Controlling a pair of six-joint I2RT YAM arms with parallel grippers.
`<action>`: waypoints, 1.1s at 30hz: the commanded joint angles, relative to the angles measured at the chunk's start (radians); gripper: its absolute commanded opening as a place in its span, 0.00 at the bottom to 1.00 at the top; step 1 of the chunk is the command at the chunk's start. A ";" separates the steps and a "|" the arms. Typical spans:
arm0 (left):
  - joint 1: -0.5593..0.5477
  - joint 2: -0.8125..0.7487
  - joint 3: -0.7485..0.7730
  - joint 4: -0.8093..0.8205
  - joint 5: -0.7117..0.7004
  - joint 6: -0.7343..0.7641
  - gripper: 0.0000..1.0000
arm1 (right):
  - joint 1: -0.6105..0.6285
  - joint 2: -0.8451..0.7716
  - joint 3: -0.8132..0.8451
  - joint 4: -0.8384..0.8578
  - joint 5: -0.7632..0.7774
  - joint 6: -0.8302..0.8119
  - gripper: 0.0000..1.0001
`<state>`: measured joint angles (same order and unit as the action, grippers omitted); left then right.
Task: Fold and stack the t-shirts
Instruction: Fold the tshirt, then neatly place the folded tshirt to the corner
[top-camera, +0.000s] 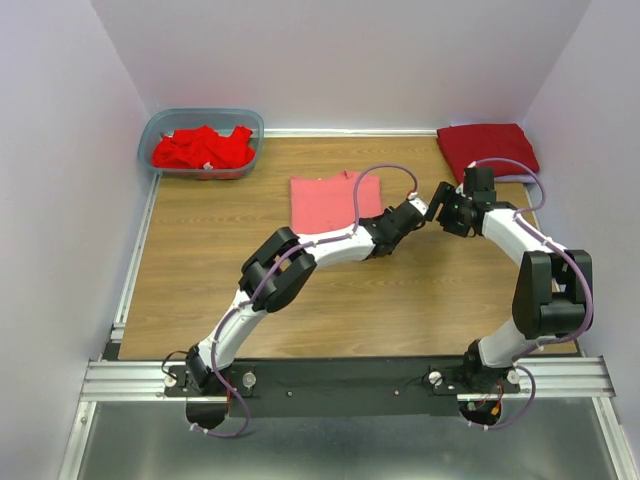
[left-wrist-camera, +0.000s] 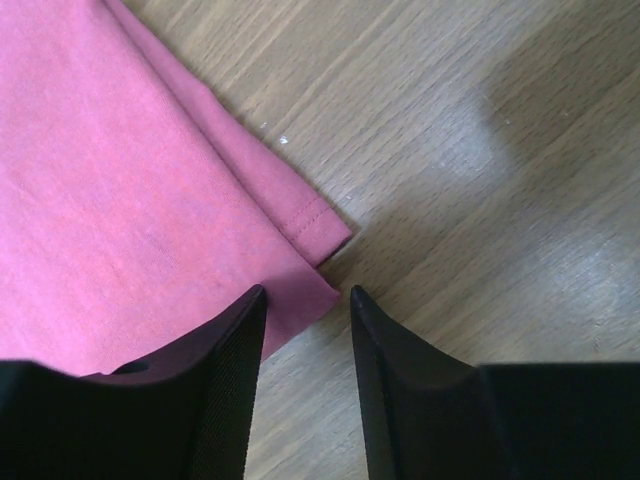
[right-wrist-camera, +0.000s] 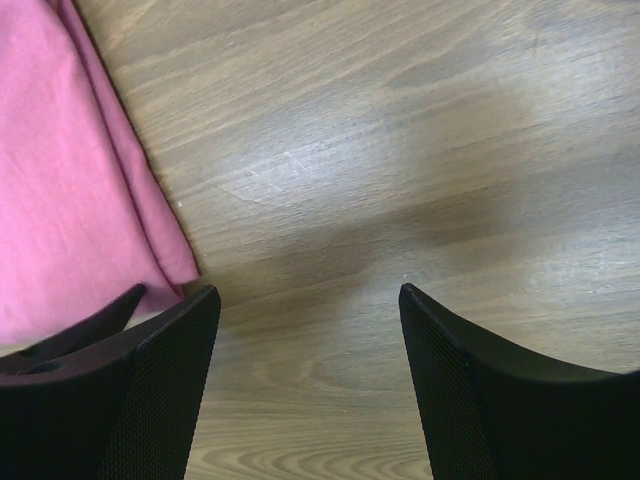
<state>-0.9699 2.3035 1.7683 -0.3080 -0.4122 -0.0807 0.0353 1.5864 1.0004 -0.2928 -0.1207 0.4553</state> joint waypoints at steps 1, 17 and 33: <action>-0.006 0.036 0.008 -0.049 -0.030 -0.028 0.36 | -0.002 -0.019 -0.020 0.032 -0.043 0.013 0.79; -0.004 -0.133 -0.125 0.029 -0.021 -0.073 0.00 | -0.006 0.044 -0.057 0.139 -0.276 0.046 0.80; -0.004 -0.262 -0.221 0.070 0.052 -0.102 0.00 | -0.003 0.355 -0.131 0.734 -0.698 0.427 0.80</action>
<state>-0.9699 2.0758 1.5551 -0.2642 -0.3908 -0.1627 0.0307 1.8389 0.8787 0.2039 -0.6716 0.7292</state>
